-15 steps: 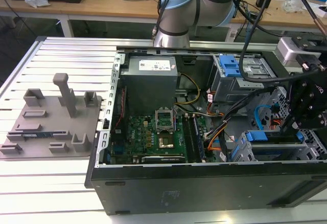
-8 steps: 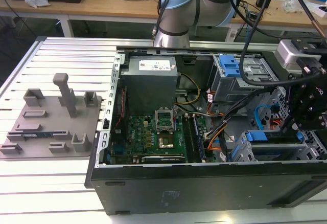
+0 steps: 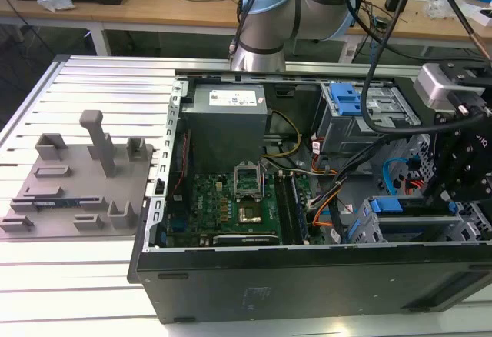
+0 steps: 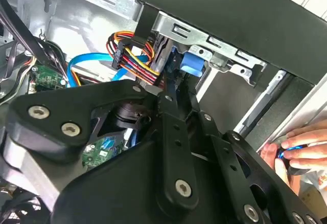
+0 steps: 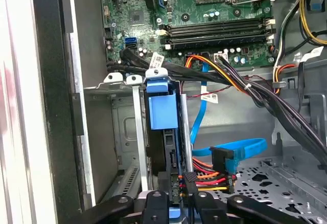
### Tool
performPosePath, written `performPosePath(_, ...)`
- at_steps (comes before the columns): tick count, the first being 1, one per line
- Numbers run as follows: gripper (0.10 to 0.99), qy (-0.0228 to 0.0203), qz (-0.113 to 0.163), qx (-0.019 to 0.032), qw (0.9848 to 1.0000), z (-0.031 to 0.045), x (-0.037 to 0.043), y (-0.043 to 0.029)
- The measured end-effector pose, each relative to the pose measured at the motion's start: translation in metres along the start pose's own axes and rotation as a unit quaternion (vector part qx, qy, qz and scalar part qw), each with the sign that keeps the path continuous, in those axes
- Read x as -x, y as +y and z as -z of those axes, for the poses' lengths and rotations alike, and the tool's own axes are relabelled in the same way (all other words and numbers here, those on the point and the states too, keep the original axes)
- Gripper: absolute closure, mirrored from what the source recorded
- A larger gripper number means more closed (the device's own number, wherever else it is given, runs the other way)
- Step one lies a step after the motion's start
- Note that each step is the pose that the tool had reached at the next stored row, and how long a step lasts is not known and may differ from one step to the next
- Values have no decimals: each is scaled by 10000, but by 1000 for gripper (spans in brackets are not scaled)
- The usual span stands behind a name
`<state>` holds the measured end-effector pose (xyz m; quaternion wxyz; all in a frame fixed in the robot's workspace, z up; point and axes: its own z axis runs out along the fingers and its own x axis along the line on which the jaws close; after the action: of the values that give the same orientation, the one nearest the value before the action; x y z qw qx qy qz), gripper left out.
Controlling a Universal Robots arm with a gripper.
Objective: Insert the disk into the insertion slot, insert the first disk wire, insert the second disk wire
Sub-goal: 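Insert the first disk wire, then insert the second disk wire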
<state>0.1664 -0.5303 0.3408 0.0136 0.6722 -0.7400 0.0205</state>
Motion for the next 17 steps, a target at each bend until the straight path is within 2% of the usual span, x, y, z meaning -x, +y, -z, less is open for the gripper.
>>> performPosePath(2, 843, -1, 0, 0, 10000, 90, -2, -1)
performPosePath(3, 843, 0, 0, 0, 10000, 162, -4, -1)
performPosePath(4, 843, 0, 0, 0, 10000, 268, -2, -2)
performPosePath(6, 843, 1, 0, 0, 10000, 355, 1, -3)
performPosePath(17, 843, 14, 0, -2, 10000, 365, 1, -3)
